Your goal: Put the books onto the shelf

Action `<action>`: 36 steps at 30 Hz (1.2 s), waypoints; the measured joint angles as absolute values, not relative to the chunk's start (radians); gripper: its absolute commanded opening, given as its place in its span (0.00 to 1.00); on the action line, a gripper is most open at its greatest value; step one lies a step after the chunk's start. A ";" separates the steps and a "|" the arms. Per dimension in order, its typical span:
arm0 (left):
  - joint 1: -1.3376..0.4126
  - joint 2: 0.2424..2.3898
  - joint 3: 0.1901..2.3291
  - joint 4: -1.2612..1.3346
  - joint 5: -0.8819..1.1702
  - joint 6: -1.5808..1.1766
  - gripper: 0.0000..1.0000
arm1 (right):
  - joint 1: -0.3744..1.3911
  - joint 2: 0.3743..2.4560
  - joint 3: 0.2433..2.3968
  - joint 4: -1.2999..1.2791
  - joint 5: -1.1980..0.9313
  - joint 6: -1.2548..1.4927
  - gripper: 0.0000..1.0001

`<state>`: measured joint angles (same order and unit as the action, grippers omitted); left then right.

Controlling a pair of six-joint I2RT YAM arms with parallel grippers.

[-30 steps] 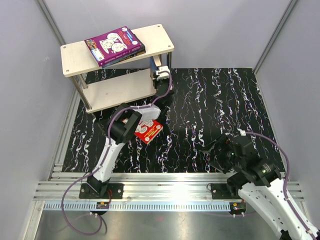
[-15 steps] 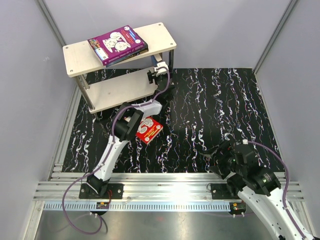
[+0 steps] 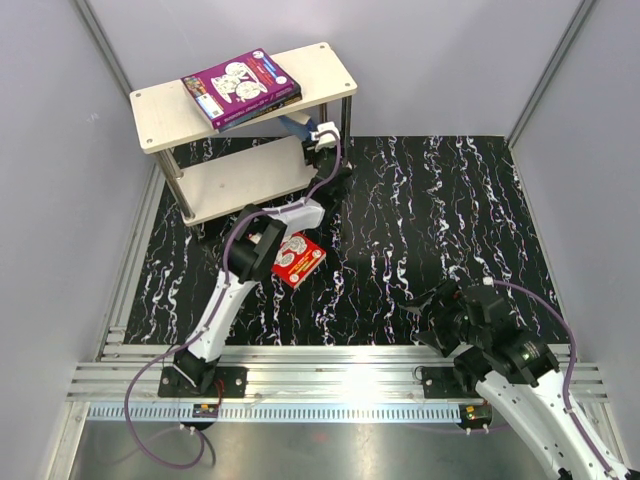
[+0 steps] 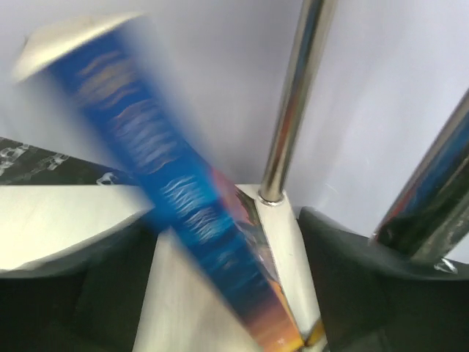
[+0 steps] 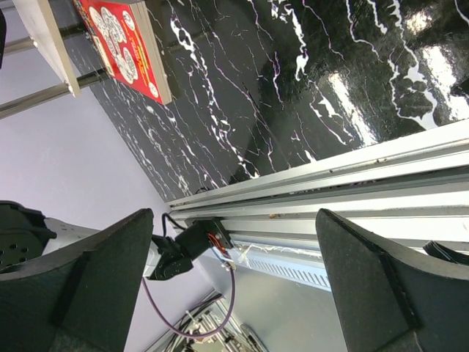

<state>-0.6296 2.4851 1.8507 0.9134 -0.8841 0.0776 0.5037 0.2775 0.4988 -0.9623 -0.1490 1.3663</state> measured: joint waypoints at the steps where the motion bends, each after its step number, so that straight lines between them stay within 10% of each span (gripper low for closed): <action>1: -0.628 2.485 1.854 0.908 -0.875 0.081 0.40 | 0.504 0.277 0.499 -0.962 -0.150 1.366 1.00; 13: -0.614 2.501 1.993 0.732 -0.805 0.063 0.00 | 0.504 0.217 0.480 -0.968 -0.152 1.370 1.00; 36: -0.672 2.570 2.082 0.743 -0.850 0.438 0.05 | 0.504 0.184 0.443 -0.971 -0.171 1.395 1.00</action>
<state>-0.6724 2.5702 2.0819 0.7433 -0.8497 0.4377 0.5037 0.1844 0.4427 -0.9714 -0.1715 1.3952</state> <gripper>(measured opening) 0.313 0.994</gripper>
